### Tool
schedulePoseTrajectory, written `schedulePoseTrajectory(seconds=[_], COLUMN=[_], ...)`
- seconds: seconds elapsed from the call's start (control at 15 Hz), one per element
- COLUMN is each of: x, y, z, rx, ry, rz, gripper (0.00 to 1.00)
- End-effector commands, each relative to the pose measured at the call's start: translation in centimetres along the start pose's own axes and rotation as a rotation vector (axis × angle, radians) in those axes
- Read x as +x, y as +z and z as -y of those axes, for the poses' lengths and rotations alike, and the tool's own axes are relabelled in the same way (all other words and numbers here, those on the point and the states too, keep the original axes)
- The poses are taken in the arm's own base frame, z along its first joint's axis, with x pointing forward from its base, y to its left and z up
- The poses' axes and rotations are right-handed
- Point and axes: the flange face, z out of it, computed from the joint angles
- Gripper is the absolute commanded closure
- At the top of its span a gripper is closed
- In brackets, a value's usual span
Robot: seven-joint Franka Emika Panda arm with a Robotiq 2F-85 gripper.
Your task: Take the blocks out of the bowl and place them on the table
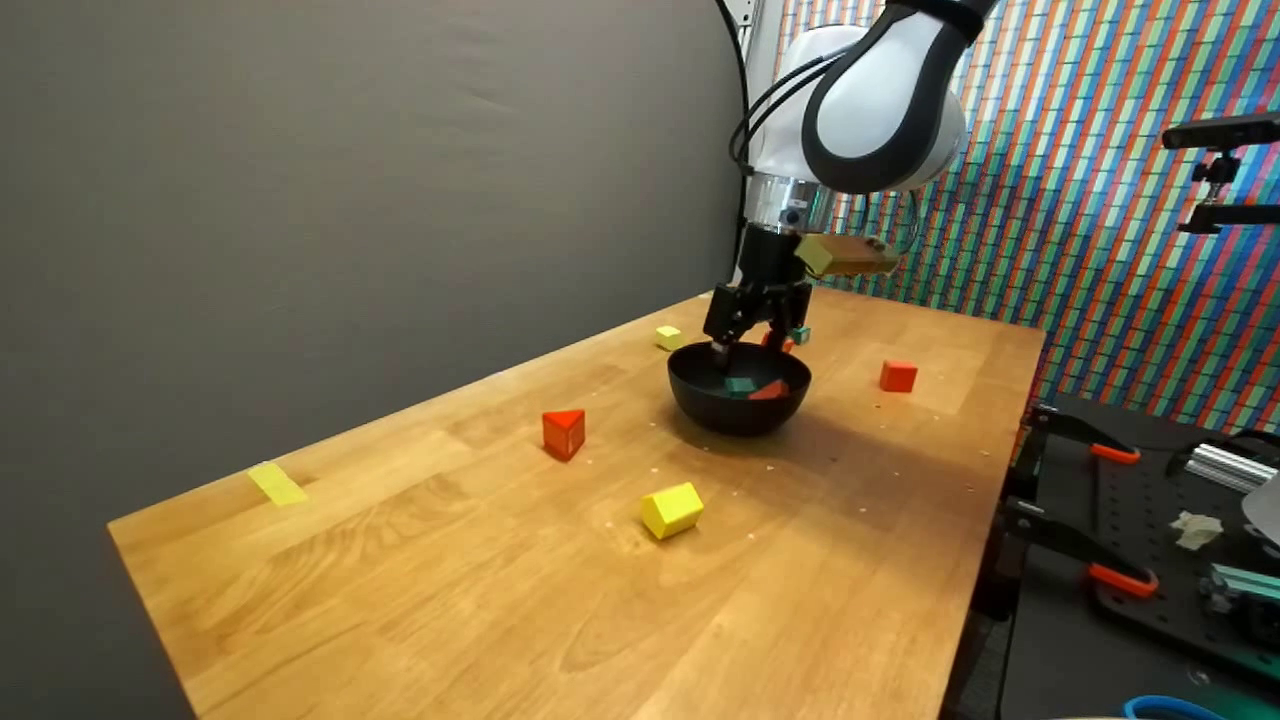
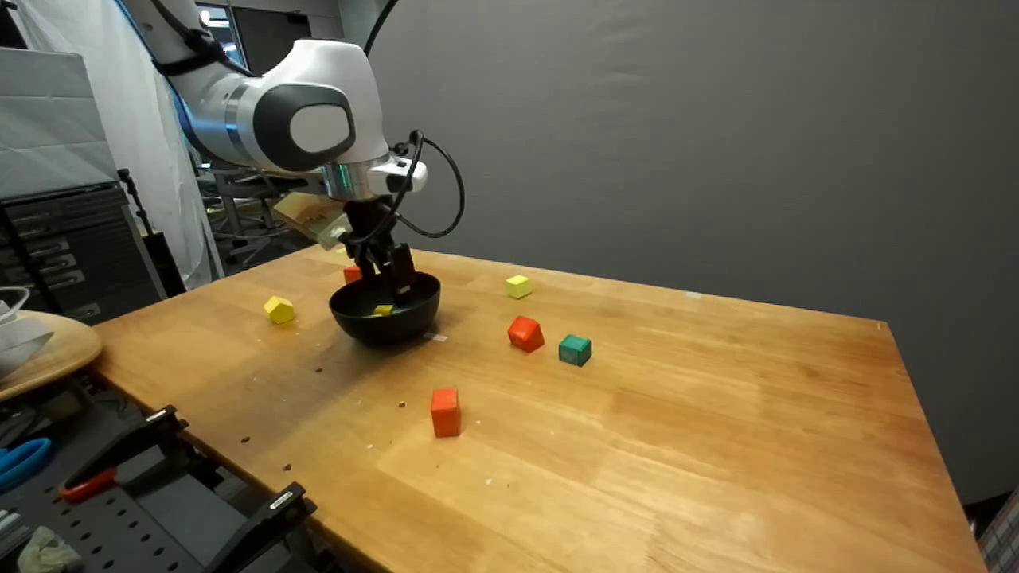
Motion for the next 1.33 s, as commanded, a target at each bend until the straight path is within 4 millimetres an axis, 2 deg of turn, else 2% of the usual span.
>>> schedulePoseTrajectory(seconds=[0.0,0.33,0.4,0.53,0.6,0.93,1.07,1.27], x=[1.3,2.6,2.9,3.7,3.8,3.1,1.9,-1.3], y=[2.2,4.6,4.7,4.4,4.3,1.1,-1.0,-5.2], z=[-0.3,-0.8,-0.7,-0.5,-0.4,0.6,1.2,2.6], rx=[0.001,0.006,0.007,0.009,0.009,0.02,0.035,0.085], ry=[0.02,0.04,0.039,0.038,0.036,0.021,0.007,-0.016], rz=[0.032,0.053,0.051,0.039,0.037,0.03,0.043,0.052], gripper=[0.0,0.0,0.22,0.34,0.44,0.79,0.79,0.79])
